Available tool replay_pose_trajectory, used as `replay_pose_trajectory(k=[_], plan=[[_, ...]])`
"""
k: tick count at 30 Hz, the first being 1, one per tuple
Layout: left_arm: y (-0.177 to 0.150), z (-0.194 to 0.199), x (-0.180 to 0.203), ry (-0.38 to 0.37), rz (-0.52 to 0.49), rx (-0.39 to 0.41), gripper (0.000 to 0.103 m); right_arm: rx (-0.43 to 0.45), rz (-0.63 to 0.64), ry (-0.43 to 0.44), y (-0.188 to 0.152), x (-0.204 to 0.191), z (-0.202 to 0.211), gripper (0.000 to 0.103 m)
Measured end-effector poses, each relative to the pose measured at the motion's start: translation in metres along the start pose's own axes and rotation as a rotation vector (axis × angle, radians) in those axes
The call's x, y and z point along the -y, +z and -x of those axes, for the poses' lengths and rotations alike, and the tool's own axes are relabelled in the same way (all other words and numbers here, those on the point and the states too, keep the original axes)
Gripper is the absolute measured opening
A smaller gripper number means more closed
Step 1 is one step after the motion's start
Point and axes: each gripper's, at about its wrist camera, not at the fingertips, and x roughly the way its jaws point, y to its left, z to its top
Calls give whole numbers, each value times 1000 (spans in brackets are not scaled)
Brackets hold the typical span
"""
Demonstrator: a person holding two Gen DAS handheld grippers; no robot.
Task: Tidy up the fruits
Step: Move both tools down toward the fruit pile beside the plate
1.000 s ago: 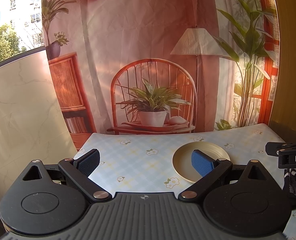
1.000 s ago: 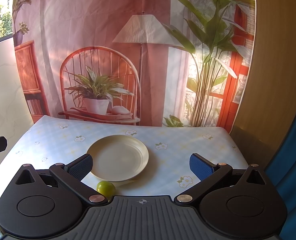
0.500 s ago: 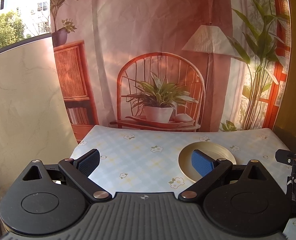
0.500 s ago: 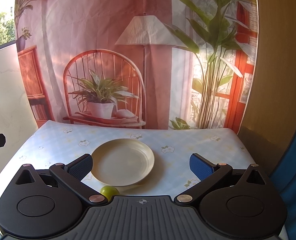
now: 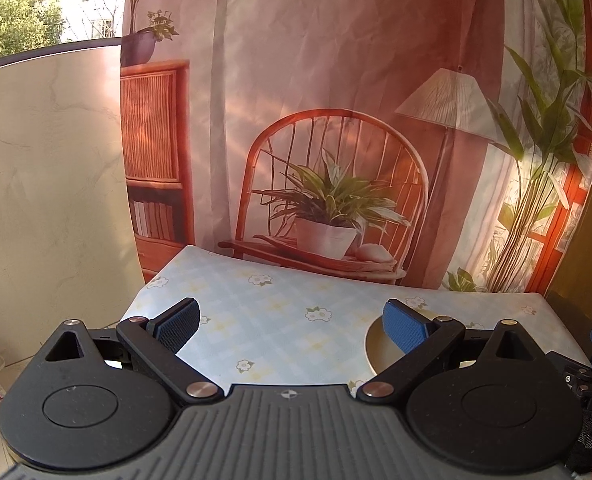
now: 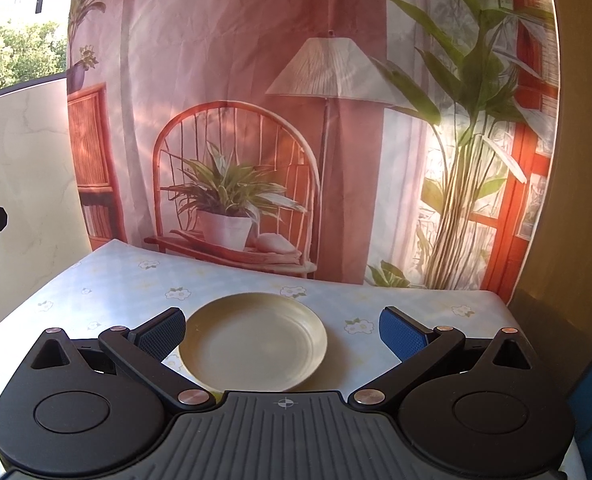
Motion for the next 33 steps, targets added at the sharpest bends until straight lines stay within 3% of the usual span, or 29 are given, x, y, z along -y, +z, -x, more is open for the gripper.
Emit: replay_pose_trajectory(k=[3, 7, 12, 16, 25, 33], plan=[[0, -9, -3, 2, 10, -2, 99, -21, 22, 72, 1, -1, -11, 103], [-5, -22, 4, 10, -56, -10, 99, -64, 26, 132, -1, -4, -24, 103], [-18, -33, 9, -32, -78, -53, 99, -119, 46, 124, -10, -9, -38, 103], [-29, -45, 13, -24, -81, -112, 99, -145, 76, 60, -22, -14, -44, 103], [-54, -57, 19, -60, -94, -101, 99, -255, 79, 18, -50, -9, -56, 103], [-68, -63, 32, -105, -160, -124, 99, -312, -14, 50, -65, 9, -62, 102]])
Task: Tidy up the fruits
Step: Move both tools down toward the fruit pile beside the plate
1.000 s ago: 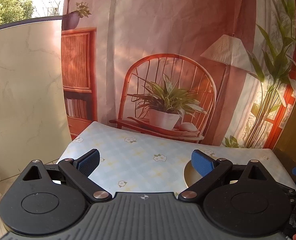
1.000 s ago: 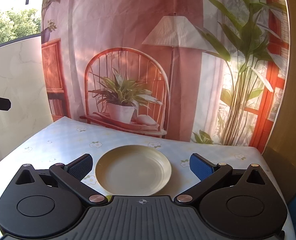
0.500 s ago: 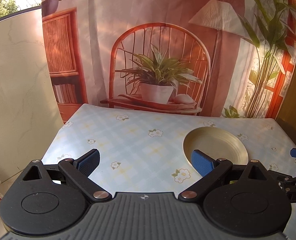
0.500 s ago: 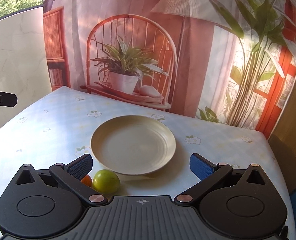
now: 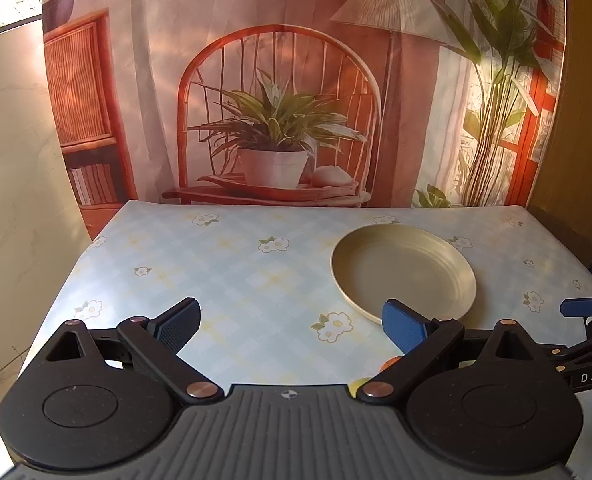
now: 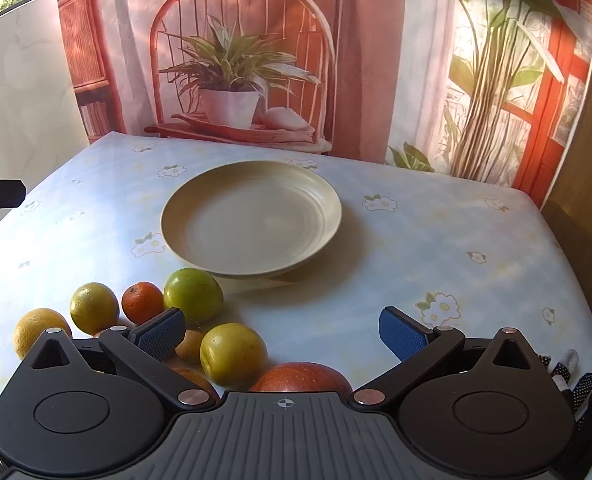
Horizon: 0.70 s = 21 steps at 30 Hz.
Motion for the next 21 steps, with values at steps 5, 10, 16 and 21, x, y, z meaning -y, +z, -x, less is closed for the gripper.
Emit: replay_pose_trajectory(k=[5, 10, 16, 21], plan=[[-3, -6, 0, 28, 4, -28, 99, -27, 9, 33, 5, 7, -3, 99], [-3, -10, -5, 36, 39, -56, 99, -96, 74, 97, 11, 3, -17, 99], [-8, -11, -4, 30, 49, -74, 98, -184, 131, 173, 17, -1, -36, 87], [-11, -15, -4, 14, 54, -94, 94, -249, 147, 194, 14, -3, -50, 64]])
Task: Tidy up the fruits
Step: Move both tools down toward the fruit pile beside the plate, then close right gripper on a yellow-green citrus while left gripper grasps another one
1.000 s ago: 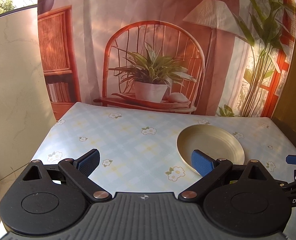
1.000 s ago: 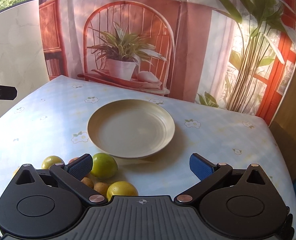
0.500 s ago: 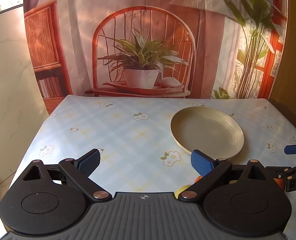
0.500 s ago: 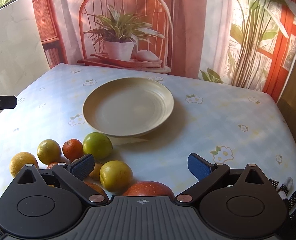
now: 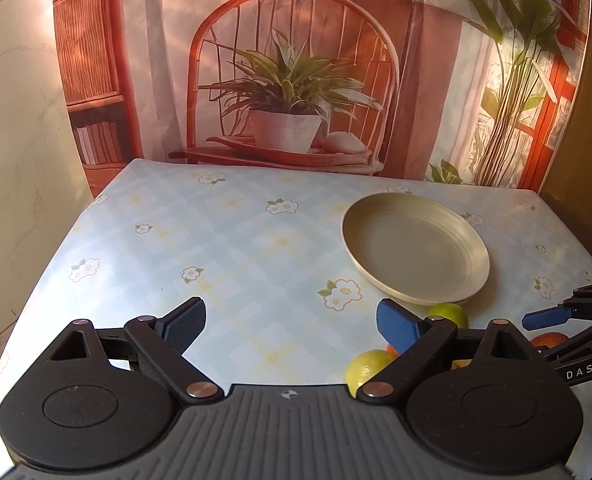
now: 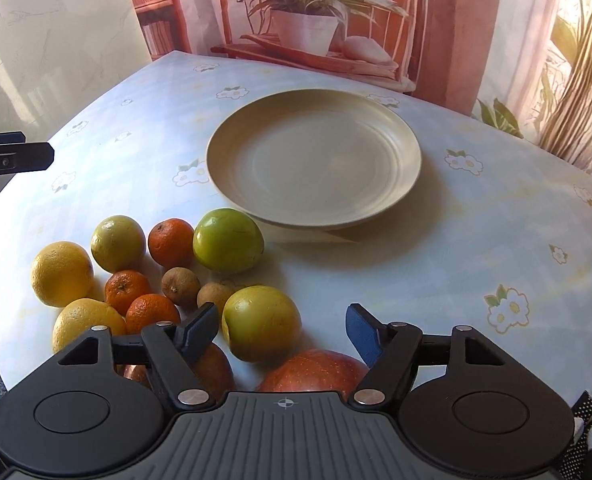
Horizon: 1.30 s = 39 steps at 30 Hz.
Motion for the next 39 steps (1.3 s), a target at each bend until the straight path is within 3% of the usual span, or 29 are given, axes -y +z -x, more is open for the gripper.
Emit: replay_pose_trajectory(k=[7, 10, 18, 30, 39], plan=[[-4, -3, 3, -1, -18, -11, 93, -34, -20, 37, 1, 0, -8, 53], [-4, -3, 2, -2, -18, -16, 93, -45, -23, 59, 2, -1, -10, 43], [-7, -8, 3, -17, -16, -43, 90, -26, -40, 47, 0, -2, -8, 41], [-13, -33, 4, -126, 16, -171, 85, 123, -163, -79, -19, -7, 3, 41], [-18, -50, 21, -189, -53, -212, 79, 150, -179, -110, -22, -8, 8, 41]])
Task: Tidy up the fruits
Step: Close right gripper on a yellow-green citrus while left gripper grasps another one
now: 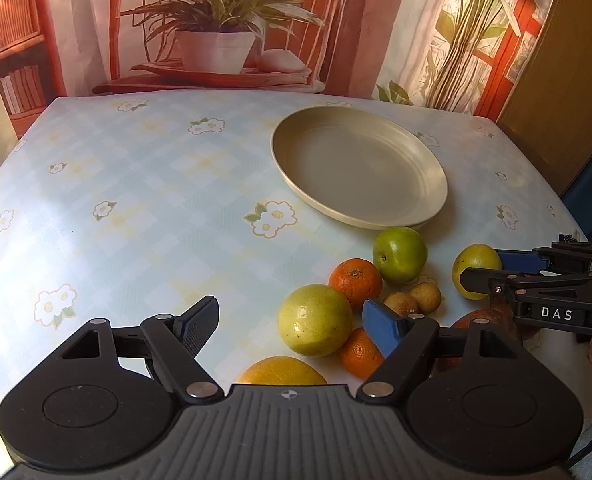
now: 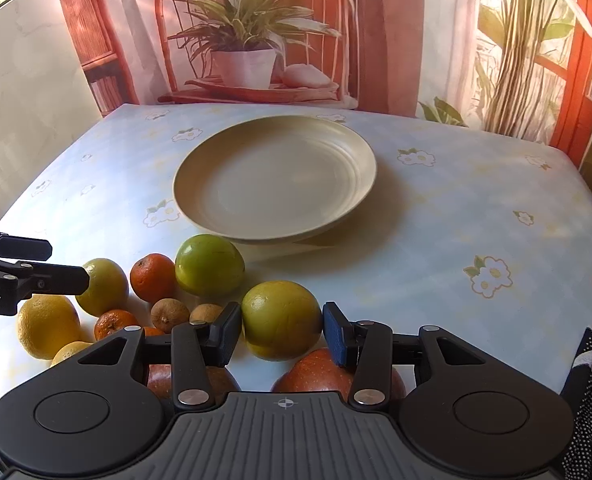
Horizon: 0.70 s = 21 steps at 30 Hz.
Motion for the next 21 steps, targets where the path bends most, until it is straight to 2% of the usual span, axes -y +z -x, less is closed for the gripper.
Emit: replay_pose_trajectory(k=[6, 8, 13, 21], plan=[[0, -13, 7, -3, -40, -23, 74, 2, 0, 1, 0, -1, 0, 41], [-1, -17, 5, -7, -31, -37, 68, 3, 0, 1, 0, -1, 0, 41], [-3, -24, 1, -33, -9, -49, 66, 4, -1, 1, 0, -1, 0, 41], [-3, -29, 4, -55, -23, -38, 56, 4, -1, 2, 0, -1, 0, 41]])
